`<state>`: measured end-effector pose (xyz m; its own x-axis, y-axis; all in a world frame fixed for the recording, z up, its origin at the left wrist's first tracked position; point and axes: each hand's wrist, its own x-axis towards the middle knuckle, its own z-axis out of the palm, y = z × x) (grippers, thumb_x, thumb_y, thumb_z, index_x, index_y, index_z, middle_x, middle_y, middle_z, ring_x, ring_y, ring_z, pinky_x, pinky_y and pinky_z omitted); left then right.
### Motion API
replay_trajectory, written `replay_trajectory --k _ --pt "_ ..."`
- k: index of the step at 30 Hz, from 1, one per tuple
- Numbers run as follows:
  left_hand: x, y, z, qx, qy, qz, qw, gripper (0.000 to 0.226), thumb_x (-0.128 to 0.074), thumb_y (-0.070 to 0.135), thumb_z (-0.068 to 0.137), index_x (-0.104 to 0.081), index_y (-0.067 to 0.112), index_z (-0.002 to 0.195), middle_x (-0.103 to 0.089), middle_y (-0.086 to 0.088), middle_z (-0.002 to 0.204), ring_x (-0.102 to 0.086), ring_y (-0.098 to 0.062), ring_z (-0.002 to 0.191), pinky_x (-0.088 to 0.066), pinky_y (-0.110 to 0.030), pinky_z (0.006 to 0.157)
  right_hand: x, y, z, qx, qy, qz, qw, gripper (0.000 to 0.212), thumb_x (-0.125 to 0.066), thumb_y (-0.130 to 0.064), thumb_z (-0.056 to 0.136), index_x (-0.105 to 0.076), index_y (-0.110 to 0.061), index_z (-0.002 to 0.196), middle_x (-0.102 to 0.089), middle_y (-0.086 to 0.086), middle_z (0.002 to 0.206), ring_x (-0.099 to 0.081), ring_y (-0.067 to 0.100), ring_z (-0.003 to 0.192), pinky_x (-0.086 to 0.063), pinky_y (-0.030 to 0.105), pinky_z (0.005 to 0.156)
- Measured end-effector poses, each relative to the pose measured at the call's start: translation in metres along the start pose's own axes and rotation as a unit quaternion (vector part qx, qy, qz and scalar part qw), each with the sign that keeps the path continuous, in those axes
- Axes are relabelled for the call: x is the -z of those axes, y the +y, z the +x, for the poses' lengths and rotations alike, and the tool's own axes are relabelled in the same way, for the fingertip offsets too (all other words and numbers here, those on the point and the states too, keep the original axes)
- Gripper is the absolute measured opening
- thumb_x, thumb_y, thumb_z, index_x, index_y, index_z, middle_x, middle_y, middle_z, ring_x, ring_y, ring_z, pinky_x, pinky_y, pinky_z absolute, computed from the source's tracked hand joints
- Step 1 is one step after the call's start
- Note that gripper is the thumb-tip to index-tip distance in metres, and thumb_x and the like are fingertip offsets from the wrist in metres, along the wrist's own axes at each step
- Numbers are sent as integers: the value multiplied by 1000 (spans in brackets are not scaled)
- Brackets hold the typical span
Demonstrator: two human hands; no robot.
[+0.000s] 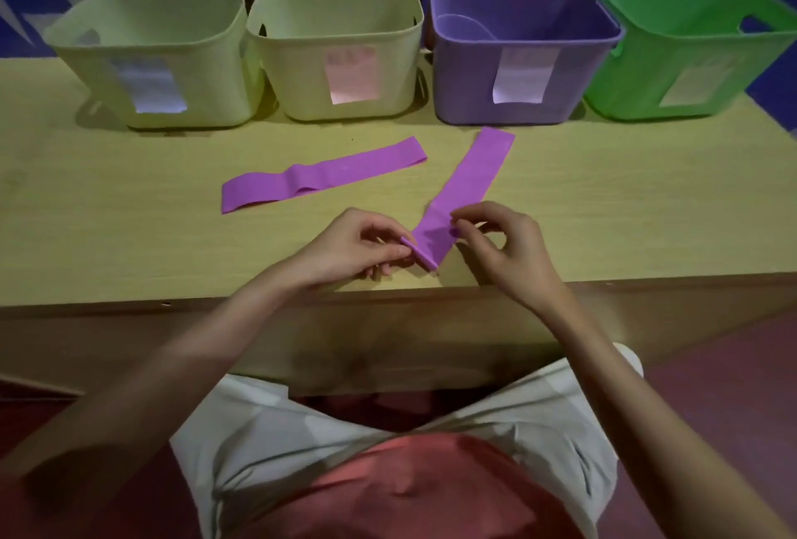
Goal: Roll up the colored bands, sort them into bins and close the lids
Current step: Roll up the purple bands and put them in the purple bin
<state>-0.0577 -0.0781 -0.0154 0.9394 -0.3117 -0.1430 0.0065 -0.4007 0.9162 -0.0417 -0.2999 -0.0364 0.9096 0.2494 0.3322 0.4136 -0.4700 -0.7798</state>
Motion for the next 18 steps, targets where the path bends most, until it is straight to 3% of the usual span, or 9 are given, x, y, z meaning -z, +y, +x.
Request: replay_trajectory --k 3,5,7,11,18 --pt "2 -5 1 -29 32 41 998 12 -69 4 86 -72 10 96 -67 -3 78 -57 -10 54 -46 -27 49 -17 -17 -24 40 -25 21 999 18 -60 -5 89 -68 -7 104 -69 0 99 -63 6 90 -46 14 82" --pt "4 -9 2 -57 55 85 993 13 -72 8 83 -74 13 95 -64 -3 85 -60 -17 62 -47 -31 55 -31 -20 -32 40 -26 29 998 21 -63 -9 83 -65 -9 105 -66 1 98 -63 11 90 -50 24 82" --pt "7 -13 2 -82 55 125 987 16 -75 11 81 -74 20 94 -61 -3 90 -61 -19 76 -47 -23 64 -44 -20 -38 36 -11 27 999 22 -67 -13 81 -63 -12 103 -64 1 95 -63 16 87 -53 35 80" --pt "11 -18 -3 -104 37 144 983 18 -76 14 80 -73 29 90 -62 0 94 -60 -12 86 -46 -22 74 -57 -17 -41 13 29 23 999 16 -69 -6 83 -64 -13 96 -66 -2 89 -63 16 80 -53 42 74" --pt "7 -25 -12 -152 44 170 973 11 -76 8 79 -73 9 90 -67 1 88 -62 -13 73 -45 -25 61 -56 -18 -47 14 45 -16 999 9 -69 -4 82 -68 -10 89 -68 -1 84 -63 11 75 -53 37 70"
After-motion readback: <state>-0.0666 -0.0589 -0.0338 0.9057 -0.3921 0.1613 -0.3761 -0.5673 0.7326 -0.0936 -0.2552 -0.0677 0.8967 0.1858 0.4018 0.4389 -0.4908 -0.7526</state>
